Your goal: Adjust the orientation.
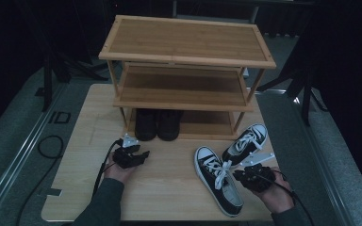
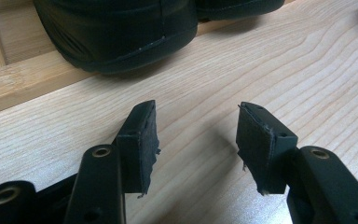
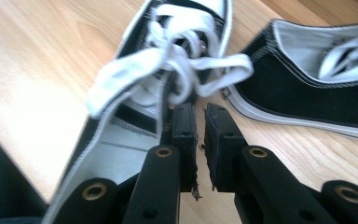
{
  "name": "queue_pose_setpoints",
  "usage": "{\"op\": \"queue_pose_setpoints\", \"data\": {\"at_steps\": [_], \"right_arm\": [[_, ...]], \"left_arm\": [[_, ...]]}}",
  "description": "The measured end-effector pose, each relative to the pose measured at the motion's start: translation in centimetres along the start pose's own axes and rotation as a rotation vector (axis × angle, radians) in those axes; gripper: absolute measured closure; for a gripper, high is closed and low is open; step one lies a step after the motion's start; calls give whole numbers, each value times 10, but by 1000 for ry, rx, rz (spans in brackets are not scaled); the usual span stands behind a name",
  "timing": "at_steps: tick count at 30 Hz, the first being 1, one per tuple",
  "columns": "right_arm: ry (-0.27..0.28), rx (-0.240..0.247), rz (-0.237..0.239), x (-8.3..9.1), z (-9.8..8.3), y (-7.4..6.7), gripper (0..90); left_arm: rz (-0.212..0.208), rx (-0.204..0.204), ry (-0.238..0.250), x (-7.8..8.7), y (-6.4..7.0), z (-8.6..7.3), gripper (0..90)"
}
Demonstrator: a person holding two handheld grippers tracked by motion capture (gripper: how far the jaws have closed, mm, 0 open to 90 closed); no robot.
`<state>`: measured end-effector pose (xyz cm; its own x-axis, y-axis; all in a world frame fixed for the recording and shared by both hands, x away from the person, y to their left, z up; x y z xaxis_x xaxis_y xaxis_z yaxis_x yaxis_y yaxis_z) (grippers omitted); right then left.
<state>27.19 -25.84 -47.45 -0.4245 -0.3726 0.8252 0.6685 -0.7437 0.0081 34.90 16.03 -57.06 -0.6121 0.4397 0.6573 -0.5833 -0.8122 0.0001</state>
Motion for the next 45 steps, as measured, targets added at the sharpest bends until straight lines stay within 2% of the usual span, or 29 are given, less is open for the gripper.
{"op": "queue_pose_setpoints", "data": {"at_steps": [4, 7, 10, 12, 20, 25, 27, 32, 37, 45], "right_arm": [[-2, 19, 17, 4, 4, -8, 799], [-7, 12, 29, 3, 4, -11, 765], [-27, 11, 21, -1, 3, -13, 765], [-48, 15, -6, -4, 3, -14, 767], [-95, -15, -10, -20, 8, -15, 793], [-120, -5, -34, -26, 12, -18, 796], [-149, 10, -32, -32, 14, -18, 820], [-167, 21, 1, -38, 16, -14, 831], [-191, 84, 6, -37, 18, -16, 851], [-195, 126, 34, -37, 21, -10, 865]], "left_arm": [[8, -14, -5, -1, 2, 0, 470], [23, -34, -11, -1, 5, 1, 460], [39, -59, -18, -2, 7, 1, 450], [39, -59, -18, -3, 7, 2, 446], [39, -59, -18, -3, 7, 2, 446], [40, -59, -18, -3, 8, 2, 445], [39, -59, -18, -3, 8, 2, 445], [39, -58, -18, -3, 8, 2, 444], [40, -59, -19, -3, 8, 2, 444], [40, -59, -20, -3, 8, 2, 442]]}}
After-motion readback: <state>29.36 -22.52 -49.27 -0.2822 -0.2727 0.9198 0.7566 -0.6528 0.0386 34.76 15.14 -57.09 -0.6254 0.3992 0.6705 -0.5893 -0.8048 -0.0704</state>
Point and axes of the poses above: each handheld gripper's, and its own axes: x roughly backward along the jaws, z roughly out of its top, y roughly to its right, the point moved 1 cm from there along -x, roughly forward along the jaws, and after that the axes turned 6 degrees about -x, right-handed, at the moved point
